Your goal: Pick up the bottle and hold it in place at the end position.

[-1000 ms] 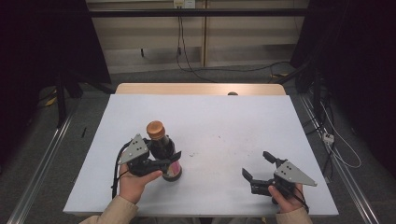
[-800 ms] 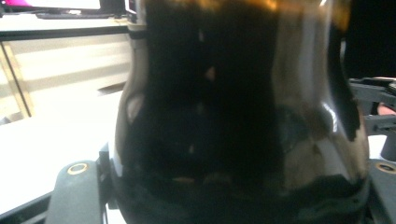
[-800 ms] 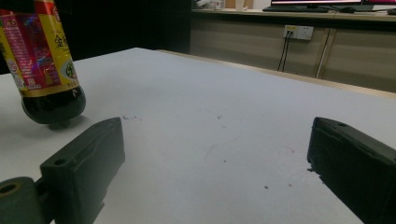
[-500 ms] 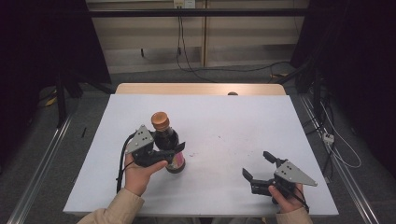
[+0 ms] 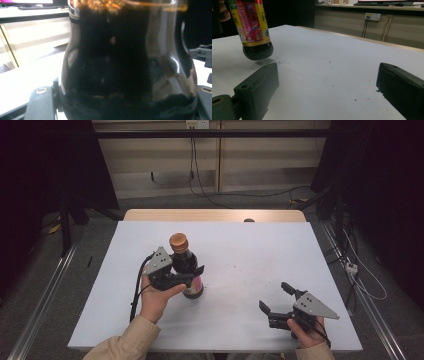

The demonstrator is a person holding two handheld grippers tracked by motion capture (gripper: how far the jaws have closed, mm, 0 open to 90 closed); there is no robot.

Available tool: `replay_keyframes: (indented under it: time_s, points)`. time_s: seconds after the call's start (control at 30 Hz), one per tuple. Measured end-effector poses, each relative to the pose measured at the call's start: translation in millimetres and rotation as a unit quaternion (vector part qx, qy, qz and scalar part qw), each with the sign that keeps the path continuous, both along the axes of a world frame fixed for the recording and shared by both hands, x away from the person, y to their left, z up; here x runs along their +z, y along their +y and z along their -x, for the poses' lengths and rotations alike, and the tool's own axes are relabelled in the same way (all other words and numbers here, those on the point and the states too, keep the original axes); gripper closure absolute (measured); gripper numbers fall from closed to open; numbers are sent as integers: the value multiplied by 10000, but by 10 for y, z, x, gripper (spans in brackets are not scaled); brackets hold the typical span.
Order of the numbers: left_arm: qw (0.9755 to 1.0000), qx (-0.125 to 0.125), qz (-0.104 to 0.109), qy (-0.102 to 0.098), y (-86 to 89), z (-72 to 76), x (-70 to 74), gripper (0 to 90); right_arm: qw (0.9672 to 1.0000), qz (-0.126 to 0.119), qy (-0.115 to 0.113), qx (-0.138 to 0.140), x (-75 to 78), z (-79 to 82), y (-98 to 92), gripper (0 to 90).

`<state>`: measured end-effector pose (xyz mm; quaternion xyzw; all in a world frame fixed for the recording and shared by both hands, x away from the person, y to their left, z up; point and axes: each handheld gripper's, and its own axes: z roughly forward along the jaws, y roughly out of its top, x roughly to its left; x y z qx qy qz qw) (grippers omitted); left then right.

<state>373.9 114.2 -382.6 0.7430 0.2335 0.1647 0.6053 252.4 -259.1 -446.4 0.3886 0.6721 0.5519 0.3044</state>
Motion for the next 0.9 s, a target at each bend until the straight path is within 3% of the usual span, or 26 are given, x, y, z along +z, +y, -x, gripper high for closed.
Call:
replay_keyframes:
  time_s: [0.57, 0.9]
  points:
    - [9997, -143, -194, -65, -240, -191, 36, 270, 10000, 16, -19, 11, 4, 2, -4, 38]
    - [9996, -195, -176, -77, -334, -254, 44, 270, 10000, 4, -24, 8, 3, 3, -9, 38]
